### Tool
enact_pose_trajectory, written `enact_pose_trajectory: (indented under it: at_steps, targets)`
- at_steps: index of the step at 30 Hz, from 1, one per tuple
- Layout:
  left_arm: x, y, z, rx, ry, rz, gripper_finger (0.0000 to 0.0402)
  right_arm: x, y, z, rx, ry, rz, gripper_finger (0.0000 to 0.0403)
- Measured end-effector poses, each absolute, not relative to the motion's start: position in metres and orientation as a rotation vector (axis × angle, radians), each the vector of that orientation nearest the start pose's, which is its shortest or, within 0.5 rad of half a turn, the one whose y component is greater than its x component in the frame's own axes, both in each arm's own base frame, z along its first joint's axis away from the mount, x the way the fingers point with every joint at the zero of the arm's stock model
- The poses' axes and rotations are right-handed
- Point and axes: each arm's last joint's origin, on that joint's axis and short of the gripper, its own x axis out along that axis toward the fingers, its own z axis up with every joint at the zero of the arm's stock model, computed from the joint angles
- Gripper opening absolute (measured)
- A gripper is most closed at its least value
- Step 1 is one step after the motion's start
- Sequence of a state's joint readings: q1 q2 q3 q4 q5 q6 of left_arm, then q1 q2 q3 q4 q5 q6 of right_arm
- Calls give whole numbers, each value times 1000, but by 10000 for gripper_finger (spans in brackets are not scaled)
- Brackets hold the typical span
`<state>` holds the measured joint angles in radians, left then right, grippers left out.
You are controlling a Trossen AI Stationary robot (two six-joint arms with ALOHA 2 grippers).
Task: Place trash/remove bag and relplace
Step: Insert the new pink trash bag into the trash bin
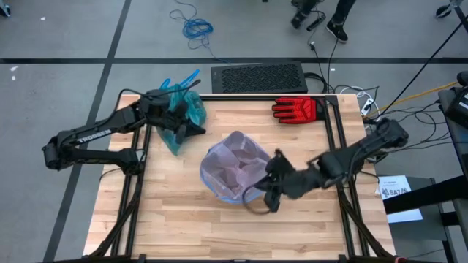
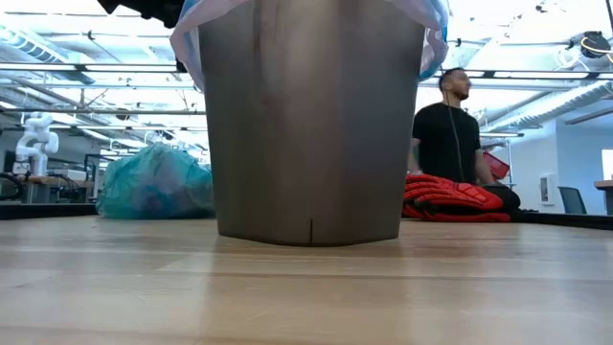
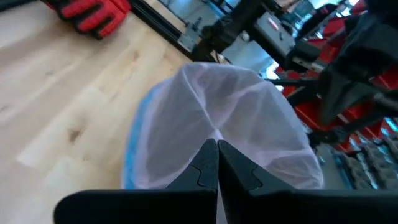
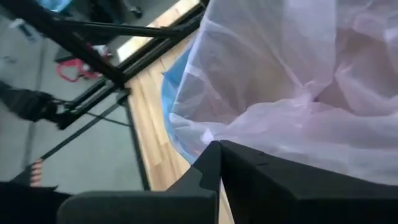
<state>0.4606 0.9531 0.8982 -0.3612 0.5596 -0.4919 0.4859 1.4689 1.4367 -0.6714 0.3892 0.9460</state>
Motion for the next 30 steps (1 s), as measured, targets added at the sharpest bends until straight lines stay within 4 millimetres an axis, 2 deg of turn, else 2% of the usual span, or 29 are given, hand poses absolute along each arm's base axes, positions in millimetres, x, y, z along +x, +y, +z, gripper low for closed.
enact_pose_trajectory:
  at_steps: [3,9,16,21,25,30]
  targets:
    - [186,74,328,-696,391,-39,8,293,150,346,591,635,-272,0]
    - [185,74,328,-703,392,-51,8,316,162,323,597,685,-318,0]
    - [178,70,334,-706,362,-59,8,331,175,287,614,807,-347,0]
    - [174,68,337,-699,347,-66,8,339,177,270,632,878,-363,0]
    - [165,59,345,-713,333,-173,6,340,177,274,650,833,-366,0]
    - [152,32,358,-702,312,-337,2,336,172,287,644,781,-366,0]
